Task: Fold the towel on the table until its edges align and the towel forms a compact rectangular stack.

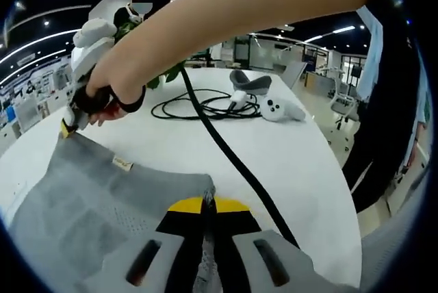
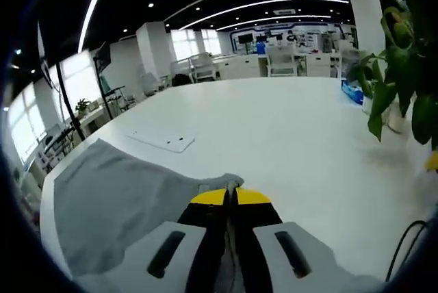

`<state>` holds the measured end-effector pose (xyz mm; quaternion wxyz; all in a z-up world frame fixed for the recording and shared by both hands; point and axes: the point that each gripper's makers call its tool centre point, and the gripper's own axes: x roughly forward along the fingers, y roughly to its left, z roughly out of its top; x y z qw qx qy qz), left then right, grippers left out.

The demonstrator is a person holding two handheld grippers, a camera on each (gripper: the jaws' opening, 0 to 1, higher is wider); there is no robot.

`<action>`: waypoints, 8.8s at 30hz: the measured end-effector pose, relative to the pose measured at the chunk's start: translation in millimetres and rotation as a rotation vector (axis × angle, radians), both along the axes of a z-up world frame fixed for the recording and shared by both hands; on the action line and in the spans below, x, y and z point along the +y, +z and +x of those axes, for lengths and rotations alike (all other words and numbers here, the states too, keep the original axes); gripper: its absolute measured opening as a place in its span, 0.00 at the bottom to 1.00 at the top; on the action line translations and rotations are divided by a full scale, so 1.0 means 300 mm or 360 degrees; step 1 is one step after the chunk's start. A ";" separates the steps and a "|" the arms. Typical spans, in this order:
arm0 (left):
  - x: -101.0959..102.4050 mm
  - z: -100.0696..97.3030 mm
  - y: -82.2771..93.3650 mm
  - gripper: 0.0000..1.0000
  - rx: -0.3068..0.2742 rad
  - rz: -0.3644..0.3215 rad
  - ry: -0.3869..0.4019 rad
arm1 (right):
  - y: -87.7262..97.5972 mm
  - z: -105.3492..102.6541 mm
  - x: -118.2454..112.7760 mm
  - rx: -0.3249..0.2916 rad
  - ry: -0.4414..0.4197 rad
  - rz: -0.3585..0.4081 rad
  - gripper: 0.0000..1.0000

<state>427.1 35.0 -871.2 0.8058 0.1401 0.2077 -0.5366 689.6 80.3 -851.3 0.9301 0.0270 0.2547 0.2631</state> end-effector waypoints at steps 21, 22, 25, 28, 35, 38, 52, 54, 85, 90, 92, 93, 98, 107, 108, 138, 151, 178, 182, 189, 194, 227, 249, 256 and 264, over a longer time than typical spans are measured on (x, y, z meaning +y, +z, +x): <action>0.113 -0.040 0.165 0.03 -0.0166 -0.0018 0.0025 | 0.214 -0.023 0.082 -0.0066 0.0023 0.0105 0.00; 0.118 -0.042 0.171 0.03 -0.0170 -0.0018 0.0024 | 0.225 -0.027 0.088 -0.0070 0.0032 0.0099 0.00; 0.139 -0.048 0.195 0.03 -0.0199 -0.0011 0.0020 | 0.248 -0.035 0.099 -0.0090 0.0048 0.0078 0.00; 0.156 -0.051 0.216 0.03 -0.0236 0.0000 0.0016 | 0.270 -0.043 0.111 -0.0097 0.0054 0.0074 0.00; 0.189 -0.060 0.274 0.03 -0.0362 0.0049 -0.0008 | 0.334 -0.052 0.151 -0.0117 0.0059 0.0070 0.00; 0.207 -0.067 0.298 0.03 -0.0446 0.0098 -0.0037 | 0.362 -0.055 0.179 -0.0133 0.0070 0.0074 0.00; 0.333 -0.075 0.399 0.03 -0.0462 0.0021 0.0090 | 0.430 -0.070 0.301 -0.0141 0.0115 0.0081 0.00; 0.355 -0.079 0.410 0.03 -0.0457 0.0008 0.0114 | 0.442 -0.069 0.316 -0.0144 0.0117 0.0088 0.00; 0.725 -0.098 0.577 0.03 -0.0474 -0.0147 0.0455 | 0.574 -0.076 0.584 -0.0185 0.0174 0.0160 0.00; 0.781 -0.096 0.605 0.03 -0.0490 -0.0165 0.0495 | 0.585 -0.076 0.628 -0.0180 0.0170 0.0189 0.00; 0.803 -0.098 0.609 0.03 -0.0495 -0.0164 0.0509 | 0.590 -0.079 0.648 -0.0179 0.0174 0.0197 0.00; 0.814 -0.099 0.610 0.03 -0.0495 -0.0163 0.0515 | 0.592 -0.081 0.656 -0.0180 0.0177 0.0199 0.00; 0.877 -0.109 0.616 0.03 -0.0495 -0.0166 0.0565 | 0.601 -0.086 0.704 -0.0176 0.0194 0.0203 0.00; 0.964 -0.117 0.631 0.03 -0.0503 -0.0170 0.0635 | 0.625 -0.101 0.797 -0.0185 0.0234 0.0217 0.00; 0.969 -0.118 0.633 0.03 -0.0504 -0.0170 0.0639 | 0.628 -0.104 0.807 -0.0187 0.0238 0.0218 0.00; 1.153 -0.142 0.651 0.03 -0.0536 -0.0139 0.0754 | 0.641 -0.125 1.028 -0.0186 0.0337 0.0204 0.00; 1.253 -0.153 0.644 0.03 -0.0527 -0.0142 0.0822 | 0.646 -0.139 1.138 -0.0199 0.0399 0.0206 0.00; 1.486 -0.191 0.639 0.03 -0.0506 -0.0091 0.1070 | 0.638 -0.179 1.369 -0.0196 0.0522 0.0236 0.00; 1.523 -0.187 0.631 0.03 -0.0497 -0.0080 0.1119 | 0.631 -0.174 1.391 -0.0190 0.0523 0.0262 0.01; 1.590 -0.186 0.610 0.03 -0.0464 -0.0097 0.1223 | 0.606 -0.176 1.419 -0.0165 0.0536 0.0272 0.00; 1.625 -0.191 0.610 0.03 -0.0459 -0.0112 0.1277 | 0.601 -0.174 1.437 -0.0162 0.0531 0.0286 0.00; 1.881 -0.258 0.479 0.03 -0.0338 -0.0197 0.1608 | 0.509 -0.216 1.692 -0.0076 0.0619 0.0336 0.00; 1.987 -0.284 0.316 0.04 -0.0159 -0.0261 0.1812 | 0.300 -0.221 1.828 -0.0021 0.0634 0.0199 0.01; 2.058 -0.282 0.259 0.04 -0.0121 -0.0260 0.1867 | 0.263 -0.209 1.891 -0.0040 0.0654 0.0156 0.01; 2.093 -0.294 0.204 0.04 -0.0056 -0.0251 0.1923 | 0.202 -0.206 1.955 -0.0077 0.0696 0.0048 0.01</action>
